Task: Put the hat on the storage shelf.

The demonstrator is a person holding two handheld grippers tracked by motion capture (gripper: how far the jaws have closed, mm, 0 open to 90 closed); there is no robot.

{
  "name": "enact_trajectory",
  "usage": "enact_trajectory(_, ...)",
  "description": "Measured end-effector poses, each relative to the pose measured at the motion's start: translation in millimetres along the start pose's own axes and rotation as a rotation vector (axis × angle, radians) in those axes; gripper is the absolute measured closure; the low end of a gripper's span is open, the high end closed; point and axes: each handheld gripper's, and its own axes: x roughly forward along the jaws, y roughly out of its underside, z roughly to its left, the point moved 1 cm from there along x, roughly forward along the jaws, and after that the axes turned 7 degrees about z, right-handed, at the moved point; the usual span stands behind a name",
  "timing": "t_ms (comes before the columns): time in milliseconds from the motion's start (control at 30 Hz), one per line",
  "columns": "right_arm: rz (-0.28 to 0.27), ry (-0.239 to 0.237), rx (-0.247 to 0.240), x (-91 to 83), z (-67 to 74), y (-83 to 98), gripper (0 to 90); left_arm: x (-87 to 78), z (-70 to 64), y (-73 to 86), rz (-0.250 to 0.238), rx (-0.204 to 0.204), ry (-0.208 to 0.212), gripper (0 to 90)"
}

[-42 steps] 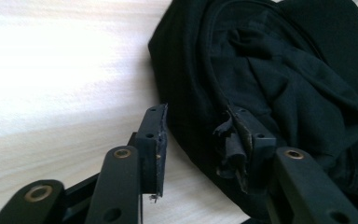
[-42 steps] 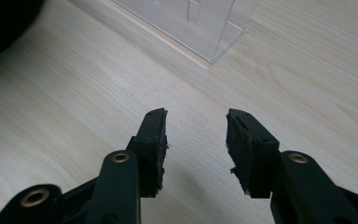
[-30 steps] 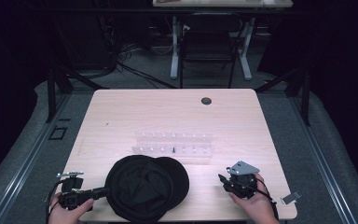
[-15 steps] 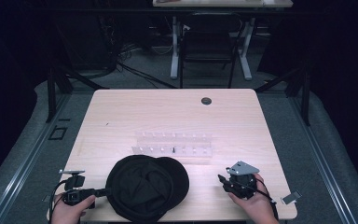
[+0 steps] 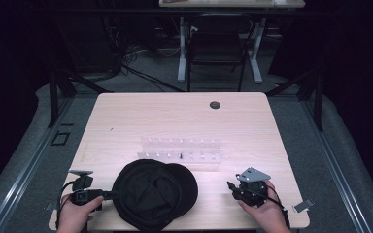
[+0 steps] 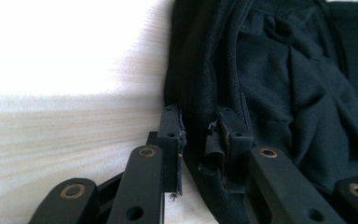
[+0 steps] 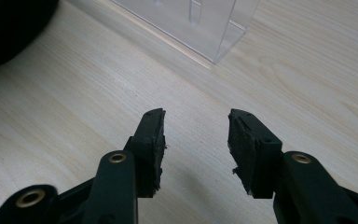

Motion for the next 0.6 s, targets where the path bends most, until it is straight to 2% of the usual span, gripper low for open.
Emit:
enact_trajectory(267, 0.0, -0.003, 0.007, -0.3, -1.5, 0.3, 55.7, 0.5, -3.8, -10.5, 0.04, 0.0, -0.001, 83.2)
enact_trajectory(433, -0.006, -0.003, 0.01, -0.3, -1.6, 0.5, 55.6, -2.6, -6.7, -16.3, 0.062, 0.008, -0.011, 84.6)
enact_trajectory(500, -0.005, -0.004, 0.011, -0.3, -1.8, 0.6, 55.6, -5.6, -8.6, -19.1, 0.068, -0.005, -0.008, 84.8)
enact_trajectory(533, -0.007, -0.003, 0.011, -0.2, -2.0, 0.6, 55.6, -7.2, -8.9, -20.6, 0.069, 0.008, -0.019, 84.9)
enact_trajectory(600, -0.007, -0.003, 0.01, -0.3, -1.9, 0.6, 55.5, -8.4, -10.4, -21.9, 0.069, 0.007, -0.025, 85.1)
